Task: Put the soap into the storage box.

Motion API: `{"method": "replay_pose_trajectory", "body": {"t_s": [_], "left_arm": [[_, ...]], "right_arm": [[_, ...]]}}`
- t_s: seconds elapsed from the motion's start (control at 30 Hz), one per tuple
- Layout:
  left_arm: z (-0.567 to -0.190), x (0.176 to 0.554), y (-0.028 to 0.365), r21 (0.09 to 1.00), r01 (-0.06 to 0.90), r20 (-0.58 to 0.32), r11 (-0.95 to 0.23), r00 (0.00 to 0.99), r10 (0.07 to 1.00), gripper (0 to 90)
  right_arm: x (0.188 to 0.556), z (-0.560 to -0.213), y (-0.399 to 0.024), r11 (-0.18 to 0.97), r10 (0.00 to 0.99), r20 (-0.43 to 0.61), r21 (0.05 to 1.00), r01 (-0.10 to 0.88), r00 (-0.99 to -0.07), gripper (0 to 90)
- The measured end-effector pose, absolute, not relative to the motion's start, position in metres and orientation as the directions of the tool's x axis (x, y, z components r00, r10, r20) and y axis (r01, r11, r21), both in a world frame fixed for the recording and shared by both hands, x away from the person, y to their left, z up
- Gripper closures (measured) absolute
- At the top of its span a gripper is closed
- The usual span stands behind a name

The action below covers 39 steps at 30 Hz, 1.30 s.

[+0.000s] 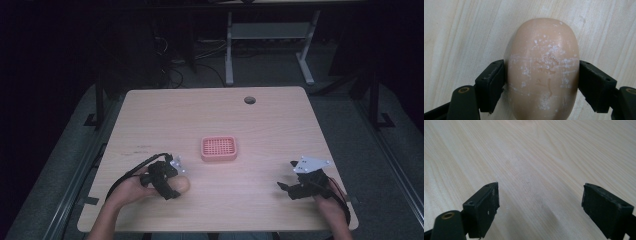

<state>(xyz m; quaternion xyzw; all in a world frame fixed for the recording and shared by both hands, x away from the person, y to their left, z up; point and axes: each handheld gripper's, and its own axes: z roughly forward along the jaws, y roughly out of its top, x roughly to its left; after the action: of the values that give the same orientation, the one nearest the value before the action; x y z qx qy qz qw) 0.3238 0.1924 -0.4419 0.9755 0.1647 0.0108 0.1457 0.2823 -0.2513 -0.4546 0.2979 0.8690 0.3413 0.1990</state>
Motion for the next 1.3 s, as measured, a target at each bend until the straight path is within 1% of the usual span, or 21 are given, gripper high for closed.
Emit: {"method": "replay_pose_trajectory", "body": {"t_s": [0.1,0.2,0.27,0.77,0.97,1.3], "left_arm": [[-0.442,0.324,0.192,0.290,0.317,-0.025,-0.903,0.946,0.325,25.8],[-0.441,0.323,0.192,0.291,0.308,-0.026,-0.906,0.949,0.314,30.1],[-0.441,0.322,0.192,0.292,0.300,-0.023,-0.908,0.952,0.307,31.4],[-0.440,0.319,0.191,0.292,0.285,-0.019,-0.913,0.956,0.292,32.0],[-0.437,0.320,0.191,0.308,0.287,-0.018,-0.907,0.955,0.296,32.0],[-0.431,0.325,0.183,0.313,0.276,-0.015,-0.909,0.958,0.286,32.0]], "right_arm": [[0.282,-0.455,-0.251,0.590,0.653,-0.143,0.712,0.381,-0.744,14.0],[0.282,-0.454,-0.251,0.590,0.654,-0.143,0.711,0.382,-0.743,14.0],[0.282,-0.454,-0.251,0.590,0.653,-0.143,0.711,0.382,-0.743,14.0],[0.282,-0.454,-0.252,0.588,0.655,-0.144,0.714,0.380,-0.742,14.0],[0.282,-0.454,-0.251,0.588,0.654,-0.143,0.714,0.380,-0.743,14.0],[0.282,-0.454,-0.251,0.590,0.651,-0.144,0.714,0.377,-0.745,14.0]]}}
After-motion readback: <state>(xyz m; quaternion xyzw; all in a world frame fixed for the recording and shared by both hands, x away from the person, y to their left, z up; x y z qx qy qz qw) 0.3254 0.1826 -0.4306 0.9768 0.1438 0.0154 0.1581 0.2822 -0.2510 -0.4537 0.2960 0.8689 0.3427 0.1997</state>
